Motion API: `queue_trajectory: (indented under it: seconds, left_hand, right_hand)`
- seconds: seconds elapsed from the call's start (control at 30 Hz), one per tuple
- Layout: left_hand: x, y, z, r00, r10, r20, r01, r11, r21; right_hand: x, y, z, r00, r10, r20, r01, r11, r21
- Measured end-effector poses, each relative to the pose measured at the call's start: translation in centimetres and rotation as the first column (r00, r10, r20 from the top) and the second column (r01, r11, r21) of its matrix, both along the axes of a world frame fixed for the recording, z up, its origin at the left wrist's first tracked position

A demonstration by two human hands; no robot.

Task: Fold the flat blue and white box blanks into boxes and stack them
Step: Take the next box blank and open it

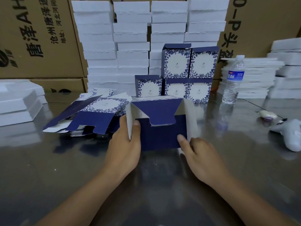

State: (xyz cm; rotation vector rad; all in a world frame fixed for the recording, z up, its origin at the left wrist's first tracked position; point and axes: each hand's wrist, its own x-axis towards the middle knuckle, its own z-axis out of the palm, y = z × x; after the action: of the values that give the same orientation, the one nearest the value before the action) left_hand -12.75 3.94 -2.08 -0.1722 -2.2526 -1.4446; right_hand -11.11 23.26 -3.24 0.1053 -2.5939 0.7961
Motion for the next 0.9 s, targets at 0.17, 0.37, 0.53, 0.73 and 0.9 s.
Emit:
queue_trajectory:
  seconds: [0.17, 0.37, 0.53, 0.73, 0.9]
  left_hand:
    - [-0.1, 0.4, 0.0, 0.997, -0.048, 0.066, 0.037, 0.987, 0.154]
    - [-0.2, 0.6, -0.7, 0.986, -0.162, 0.047, 0.154, 0.978, 0.143]
    - [-1.0, 0.5, -1.3, 0.970, -0.235, 0.065, 0.221, 0.961, 0.167]
    - [-1.7, 1.4, -1.1, 0.901, -0.300, 0.313, 0.170, 0.909, 0.382]
    - [-0.4, 1.3, -0.5, 0.844, -0.469, 0.260, 0.272, 0.793, 0.545]
  right_hand:
    - [-0.3, -0.2, 0.3, 0.990, 0.096, 0.102, -0.054, 0.934, -0.354]
    - [-0.9, -0.4, 0.4, 0.983, 0.135, 0.123, -0.012, 0.718, -0.696]
    - [-1.0, -0.5, 0.6, 0.986, 0.132, 0.101, -0.011, 0.658, -0.753]
    - [-0.9, -1.1, 0.6, 0.982, 0.187, 0.026, -0.111, 0.683, -0.722]
    - [-0.5, -1.2, 1.2, 0.979, 0.206, -0.005, -0.131, 0.603, -0.787]
